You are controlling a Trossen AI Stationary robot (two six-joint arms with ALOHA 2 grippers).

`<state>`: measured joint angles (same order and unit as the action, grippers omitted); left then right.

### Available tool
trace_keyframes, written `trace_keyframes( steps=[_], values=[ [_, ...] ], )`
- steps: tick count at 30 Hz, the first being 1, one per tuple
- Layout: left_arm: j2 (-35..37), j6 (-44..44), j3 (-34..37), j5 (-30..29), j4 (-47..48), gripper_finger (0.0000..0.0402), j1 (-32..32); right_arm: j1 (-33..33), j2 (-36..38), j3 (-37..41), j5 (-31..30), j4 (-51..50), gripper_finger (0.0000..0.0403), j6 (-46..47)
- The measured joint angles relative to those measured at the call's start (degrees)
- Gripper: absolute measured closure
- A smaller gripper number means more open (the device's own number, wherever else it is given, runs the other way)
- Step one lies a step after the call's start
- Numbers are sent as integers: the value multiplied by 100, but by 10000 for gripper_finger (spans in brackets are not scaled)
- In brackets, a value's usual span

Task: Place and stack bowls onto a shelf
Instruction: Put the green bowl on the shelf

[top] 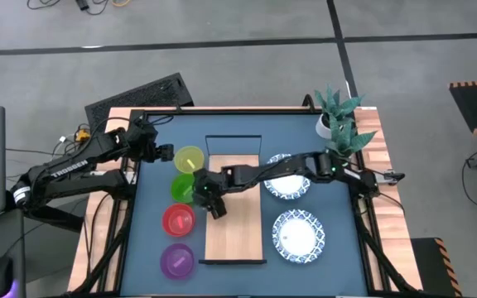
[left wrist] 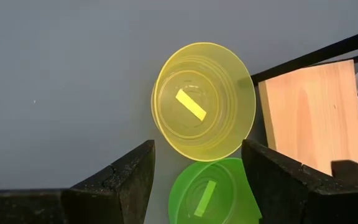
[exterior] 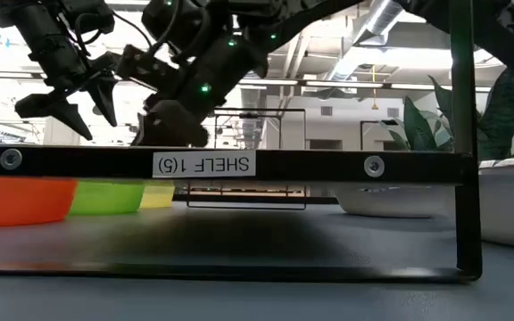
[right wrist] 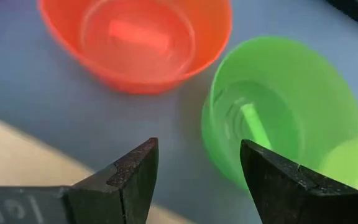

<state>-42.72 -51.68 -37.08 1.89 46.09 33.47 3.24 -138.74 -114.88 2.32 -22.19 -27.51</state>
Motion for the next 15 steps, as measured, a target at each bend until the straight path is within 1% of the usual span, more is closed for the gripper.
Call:
trace_keyframes(
  steps=[2,9,12,15],
  values=[
    [2,0,0,0,0,178,0,5,-105,-134,-212,-100,148,4],
    [0,-2,0,-86,-2,178,0,-42,-126,-382,-377,-278,152,-138],
    [0,0,0,-154,-2,178,0,-82,-124,-412,-378,-331,171,-285],
    [0,0,0,-223,-2,178,0,-89,-124,-412,-376,-521,201,-542]
  ],
)
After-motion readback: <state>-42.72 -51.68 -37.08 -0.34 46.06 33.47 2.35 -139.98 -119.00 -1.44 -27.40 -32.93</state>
